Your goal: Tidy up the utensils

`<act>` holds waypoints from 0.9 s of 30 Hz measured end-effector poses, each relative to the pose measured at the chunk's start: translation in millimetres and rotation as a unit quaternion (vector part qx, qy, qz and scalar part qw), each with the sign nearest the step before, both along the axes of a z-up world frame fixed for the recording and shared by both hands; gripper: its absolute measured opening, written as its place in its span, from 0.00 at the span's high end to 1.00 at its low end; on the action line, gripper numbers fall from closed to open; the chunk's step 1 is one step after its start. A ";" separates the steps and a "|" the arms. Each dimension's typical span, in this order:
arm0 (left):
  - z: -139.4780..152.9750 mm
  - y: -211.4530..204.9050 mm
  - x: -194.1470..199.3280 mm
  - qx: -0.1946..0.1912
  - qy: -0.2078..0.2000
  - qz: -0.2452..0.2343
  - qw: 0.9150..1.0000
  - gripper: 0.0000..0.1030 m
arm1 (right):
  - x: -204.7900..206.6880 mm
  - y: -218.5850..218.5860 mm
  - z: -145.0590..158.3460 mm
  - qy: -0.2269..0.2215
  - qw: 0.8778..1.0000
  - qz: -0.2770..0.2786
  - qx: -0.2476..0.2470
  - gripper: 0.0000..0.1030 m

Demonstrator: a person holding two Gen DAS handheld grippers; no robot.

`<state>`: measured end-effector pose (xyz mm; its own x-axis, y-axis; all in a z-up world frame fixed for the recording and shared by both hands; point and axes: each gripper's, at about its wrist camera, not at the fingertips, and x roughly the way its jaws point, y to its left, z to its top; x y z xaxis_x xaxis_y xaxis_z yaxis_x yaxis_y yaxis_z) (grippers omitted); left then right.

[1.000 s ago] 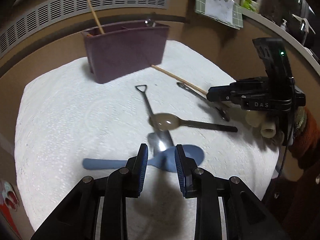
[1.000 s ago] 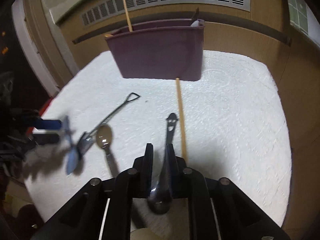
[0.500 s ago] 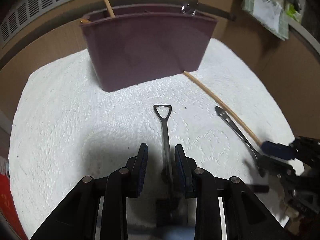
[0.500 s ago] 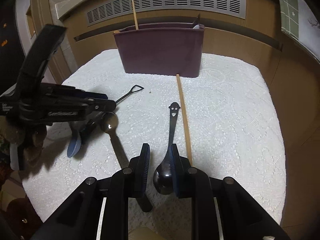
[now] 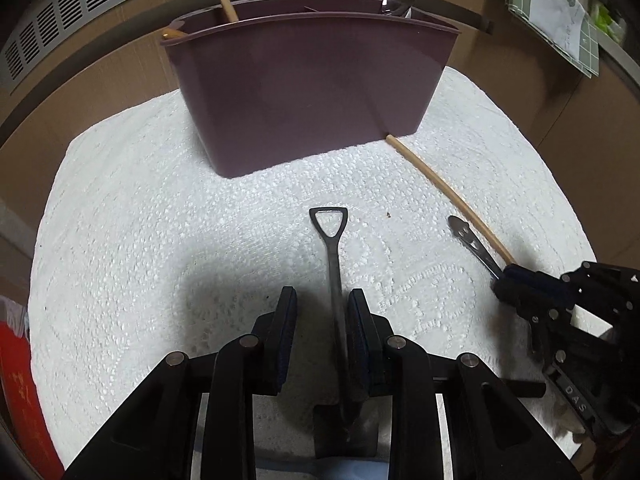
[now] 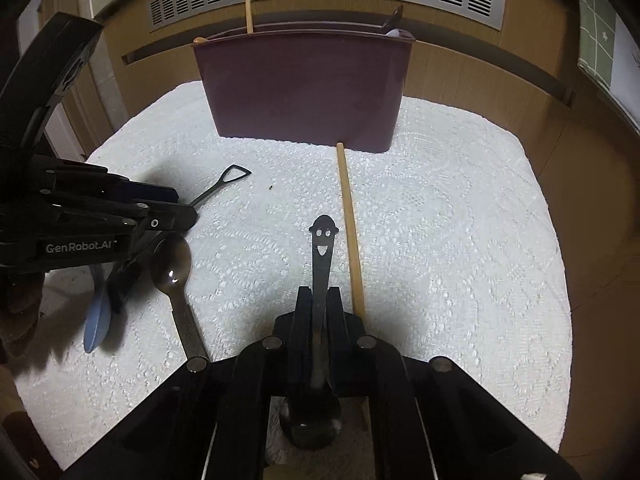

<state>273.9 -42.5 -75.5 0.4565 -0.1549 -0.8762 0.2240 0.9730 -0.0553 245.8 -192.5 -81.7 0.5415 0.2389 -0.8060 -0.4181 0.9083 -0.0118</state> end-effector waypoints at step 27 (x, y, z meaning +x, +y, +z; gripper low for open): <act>95.1 39.8 -90.1 -0.154 -0.169 0.026 0.973 0.99 | -36.4 -38.6 71.3 -0.072 0.985 -0.015 0.153 0.95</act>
<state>183.8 -2.7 19.6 0.7245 -0.3557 -0.5904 0.2307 0.9323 -0.2787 209.4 -231.1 -10.4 0.6554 0.4410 -0.6132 -0.4043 0.8906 0.2083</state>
